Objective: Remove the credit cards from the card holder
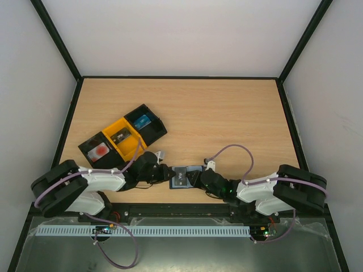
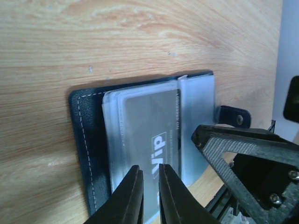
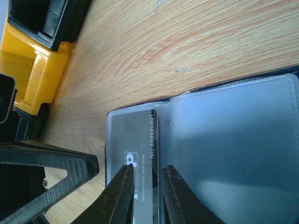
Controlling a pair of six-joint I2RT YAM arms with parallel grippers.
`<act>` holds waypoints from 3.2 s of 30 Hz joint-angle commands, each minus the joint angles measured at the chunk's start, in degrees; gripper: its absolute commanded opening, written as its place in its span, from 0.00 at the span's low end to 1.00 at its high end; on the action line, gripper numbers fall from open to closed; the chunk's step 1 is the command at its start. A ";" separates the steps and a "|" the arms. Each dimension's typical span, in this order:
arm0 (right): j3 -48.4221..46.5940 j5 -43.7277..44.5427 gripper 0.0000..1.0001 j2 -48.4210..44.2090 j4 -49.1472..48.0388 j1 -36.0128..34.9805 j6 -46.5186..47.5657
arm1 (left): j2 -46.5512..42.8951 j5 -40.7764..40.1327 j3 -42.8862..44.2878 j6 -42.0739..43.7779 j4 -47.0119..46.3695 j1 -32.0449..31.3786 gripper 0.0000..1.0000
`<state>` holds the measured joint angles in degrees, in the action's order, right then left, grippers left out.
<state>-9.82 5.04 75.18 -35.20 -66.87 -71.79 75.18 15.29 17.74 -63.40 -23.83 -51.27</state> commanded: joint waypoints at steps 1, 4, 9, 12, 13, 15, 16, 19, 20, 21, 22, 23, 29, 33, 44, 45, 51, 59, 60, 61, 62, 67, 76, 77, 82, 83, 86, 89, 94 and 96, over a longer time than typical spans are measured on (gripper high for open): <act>-0.36 -0.05 0.18 2.01 -1.24 0.51 1.18 | 5.62 3.54 -0.18 -0.96 -7.86 -0.34 0.11; -0.71 -1.55 0.18 4.54 -3.05 0.51 0.97 | 9.26 4.44 -0.70 -1.31 -10.46 -0.33 0.07; 0.59 -2.74 0.17 7.08 -6.45 0.50 0.07 | 10.56 3.36 -2.40 -1.72 -9.27 -0.33 0.04; 1.21 -2.85 0.14 7.00 -8.14 0.50 0.04 | 9.56 2.33 -2.83 -1.60 -8.02 -0.35 0.04; 1.34 -2.73 0.13 6.77 -8.47 0.51 0.04 | 9.41 1.97 -2.82 -1.49 -7.50 -0.34 0.04; 1.41 -2.46 0.11 6.22 -8.45 0.51 0.02 | 9.16 1.26 -2.72 -0.97 -6.38 -0.33 0.03; 1.46 -2.29 0.10 5.83 -8.17 0.49 0.06 | 9.05 0.86 -2.63 -0.74 -5.61 -0.40 0.03; 2.32 -1.77 0.08 4.70 -8.12 0.50 -0.14 | 8.32 -0.70 -2.57 0.20 -3.36 -0.33 0.03; 2.92 -1.60 0.05 4.31 -8.56 0.47 -0.24 | 8.06 -1.04 -2.54 0.41 -2.72 -0.36 0.03; 3.47 -1.61 0.03 3.84 -9.57 0.51 -0.40 | 7.81 -1.25 -2.58 0.66 -2.37 -0.34 0.03; 3.93 -1.65 0.02 3.45 -10.23 0.50 -0.52 | 7.65 -1.38 -2.66 0.79 -2.37 -0.39 0.03; 4.22 -1.74 0.02 3.22 -10.84 0.51 -0.54 | 7.53 -1.47 -2.89 0.86 -2.42 -0.38 0.03; 4.33 -2.12 0.02 2.73 -11.22 0.51 -0.24 | 8.60 -1.19 -2.88 0.95 -3.34 -0.33 0.03; 4.45 -2.03 0.03 2.88 -11.16 0.47 -0.52 | 9.56 -1.00 -3.05 1.17 -3.75 -0.38 0.03; 5.19 -3.15 0.02 3.36 -13.43 0.53 -1.05 | 10.99 -0.61 -2.97 1.25 -4.99 -0.35 0.03; 5.43 -3.07 0.02 3.27 -13.55 0.49 -1.26 | 11.10 -0.61 -2.97 1.26 -5.04 -0.35 0.03; 7.07 -2.67 0.02 2.45 -14.61 0.65 -2.15 | 11.33 -0.76 -3.31 1.35 -4.83 -0.36 0.03; 8.93 -2.08 0.02 -0.16 -14.38 0.99 -2.63 | 11.04 -1.05 -3.55 1.34 -4.56 -0.33 0.03; 9.05 -1.93 0.03 -0.58 -14.15 1.04 -2.65 | 11.04 -1.05 -3.54 1.32 -4.56 -0.39 0.03; 9.05 -1.82 0.04 -0.84 -13.89 1.04 -2.63 | 11.04 -1.05 -3.55 1.20 -4.56 -0.35 0.03; 9.02 -1.79 0.05 -0.98 -13.72 1.04 -2.57 | 11.02 -1.01 -3.56 1.25 -4.60 -0.38 0.03; 8.71 -2.21 0.02 -0.21 -15.38 1.06 -2.57 | 10.97 -0.88 -3.59 1.10 -4.79 -0.33 0.03; 10.03 -0.23 0.02 1.98 -17.50 1.12 -5.05 | 11.32 -0.56 -3.89 0.81 -5.49 -0.34 0.03; 10.14 -0.44 0.02 2.09 -17.87 1.13 -5.04 | 11.36 -0.53 -3.85 0.71 -5.56 -0.35 0.03; 11.11 0.32 0.02 1.08 -17.82 1.13 -6.72 | 11.98 -0.37 -4.03 0.51 -6.45 -0.33 0.03; 11.48 0.80 0.02 0.60 -17.76 1.13 -7.20 | 12.17 -0.27 -4.10 0.43 -6.72 -0.33 0.03; 11.55 0.95 0.03 -0.12 -17.15 1.12 -6.98 | 12.36 -0.09 -4.28 0.30 -7.12 -0.35 0.03; 11.16 0.48 0.02 0.15 -17.26 1.16 -6.31 | 12.32 -0.09 -4.42 0.28 -7.18 -0.39 0.03; 11.06 -0.17 0.05 0.93 -18.54 1.16 -6.94 | 12.27 0.00 -4.39 0.20 -7.36 -0.35 0.03; 11.34 0.16 0.02 1.00 -18.59 1.18 -7.11 | 12.19 0.00 -4.38 0.20 -7.16 -0.37 0.03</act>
<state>-0.86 3.22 75.85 -51.79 -66.00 -78.08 85.45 16.88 15.44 -63.48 -37.69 -51.48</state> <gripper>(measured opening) 0.032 0.032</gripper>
